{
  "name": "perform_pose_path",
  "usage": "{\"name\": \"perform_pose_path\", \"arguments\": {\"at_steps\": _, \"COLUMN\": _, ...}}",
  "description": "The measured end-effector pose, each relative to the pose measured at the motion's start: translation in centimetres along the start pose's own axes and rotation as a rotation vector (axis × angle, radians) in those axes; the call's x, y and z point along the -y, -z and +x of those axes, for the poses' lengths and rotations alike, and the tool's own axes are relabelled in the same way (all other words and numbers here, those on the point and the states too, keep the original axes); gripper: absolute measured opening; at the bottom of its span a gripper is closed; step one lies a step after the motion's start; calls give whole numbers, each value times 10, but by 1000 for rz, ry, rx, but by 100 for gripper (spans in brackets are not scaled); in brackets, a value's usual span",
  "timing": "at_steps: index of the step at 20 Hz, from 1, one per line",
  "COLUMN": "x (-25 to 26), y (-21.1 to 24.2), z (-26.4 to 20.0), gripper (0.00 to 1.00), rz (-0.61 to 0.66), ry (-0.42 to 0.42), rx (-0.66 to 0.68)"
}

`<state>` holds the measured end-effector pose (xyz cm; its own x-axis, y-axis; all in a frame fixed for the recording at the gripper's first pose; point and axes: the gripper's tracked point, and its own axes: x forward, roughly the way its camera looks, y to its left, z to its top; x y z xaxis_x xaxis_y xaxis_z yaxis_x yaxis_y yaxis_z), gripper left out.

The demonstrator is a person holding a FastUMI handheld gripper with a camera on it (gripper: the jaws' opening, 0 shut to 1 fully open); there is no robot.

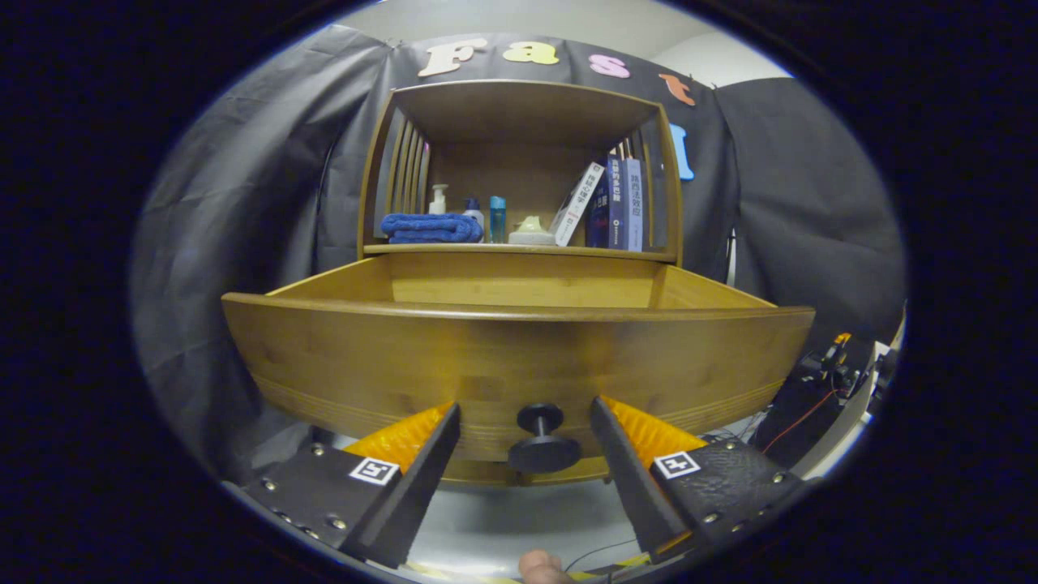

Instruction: Pull open the drawer, take out the items inside it, and place them on the countertop above the cabinet.

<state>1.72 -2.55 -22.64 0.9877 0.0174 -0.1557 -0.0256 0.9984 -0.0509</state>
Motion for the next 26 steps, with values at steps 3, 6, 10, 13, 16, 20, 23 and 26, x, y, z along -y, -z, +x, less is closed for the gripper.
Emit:
{"name": "perform_pose_path", "arguments": {"at_steps": 3, "x": -2, "y": -1, "z": 2, "gripper": 98, "rz": 19, "ry": -4, "rx": 13}}
{"name": "perform_pose_path", "arguments": {"at_steps": 6, "x": -5, "y": 0, "z": 3, "gripper": 99, "rz": 18, "ry": 1, "rx": 19}}
{"name": "perform_pose_path", "arguments": {"at_steps": 10, "x": -6, "y": -6, "z": 7, "gripper": 98, "rz": 21, "ry": 0, "rx": 32}}
{"name": "perform_pose_path", "arguments": {"at_steps": 13, "x": -7, "y": -10, "z": 16, "gripper": 98, "rz": 23, "ry": -3, "rx": 40}}
{"name": "perform_pose_path", "arguments": {"at_steps": 16, "x": -8, "y": -15, "z": 24, "gripper": 98, "rz": 23, "ry": -2, "rx": 46}}
{"name": "perform_pose_path", "arguments": {"at_steps": 20, "x": -8, "y": -27, "z": 54, "gripper": 98, "rz": 3, "ry": -18, "rx": 53}}
{"name": "perform_pose_path", "arguments": {"at_steps": 23, "x": -7, "y": -36, "z": 88, "gripper": 98, "rz": -4, "ry": -35, "rx": 64}}
{"name": "perform_pose_path", "arguments": {"at_steps": 26, "x": -12, "y": -43, "z": 115, "gripper": 98, "rz": -2, "ry": -32, "rx": 58}}
